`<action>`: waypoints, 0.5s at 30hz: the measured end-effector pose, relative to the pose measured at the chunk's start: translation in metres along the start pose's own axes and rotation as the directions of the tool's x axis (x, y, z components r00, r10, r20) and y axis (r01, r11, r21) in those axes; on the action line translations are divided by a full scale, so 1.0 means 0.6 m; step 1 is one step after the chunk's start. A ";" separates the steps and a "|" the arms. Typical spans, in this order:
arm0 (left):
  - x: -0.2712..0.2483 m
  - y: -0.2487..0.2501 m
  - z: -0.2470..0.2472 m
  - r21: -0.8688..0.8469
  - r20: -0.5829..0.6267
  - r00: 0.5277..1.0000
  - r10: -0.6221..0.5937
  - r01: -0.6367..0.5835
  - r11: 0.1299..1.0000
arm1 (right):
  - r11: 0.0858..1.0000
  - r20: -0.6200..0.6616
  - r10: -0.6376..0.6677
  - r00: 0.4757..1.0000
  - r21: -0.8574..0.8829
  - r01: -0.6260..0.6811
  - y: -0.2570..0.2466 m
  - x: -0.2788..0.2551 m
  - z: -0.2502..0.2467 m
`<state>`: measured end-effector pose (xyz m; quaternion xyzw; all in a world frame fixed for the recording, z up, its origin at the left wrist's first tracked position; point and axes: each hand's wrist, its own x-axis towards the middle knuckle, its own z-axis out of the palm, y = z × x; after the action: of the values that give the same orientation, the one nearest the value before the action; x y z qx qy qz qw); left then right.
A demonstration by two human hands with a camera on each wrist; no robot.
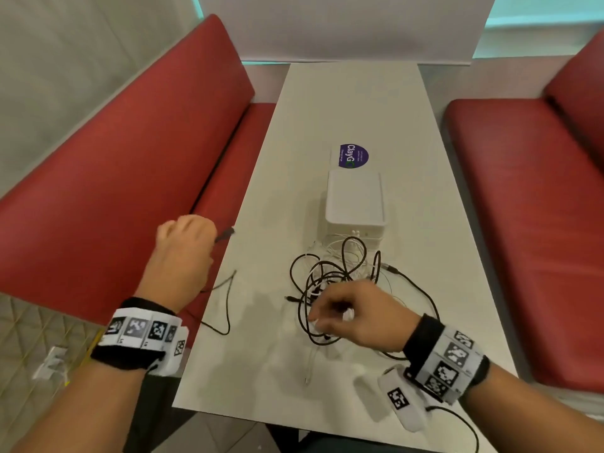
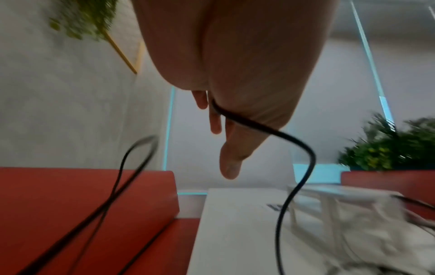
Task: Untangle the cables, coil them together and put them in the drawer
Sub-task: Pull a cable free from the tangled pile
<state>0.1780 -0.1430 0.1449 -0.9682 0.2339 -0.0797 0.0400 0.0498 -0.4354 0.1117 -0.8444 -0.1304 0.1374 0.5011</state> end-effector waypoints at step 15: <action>-0.033 -0.463 0.125 -0.591 -0.044 0.669 -0.742 0.582 0.559 | 0.874 -0.241 0.434 0.868 -0.121 -0.470 0.146 -0.094 -0.054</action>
<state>0.2977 0.1154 0.1005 -0.9314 -0.1365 -0.1612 -0.2963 0.0167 -0.5224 0.0548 -0.9017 0.1127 0.1509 0.3893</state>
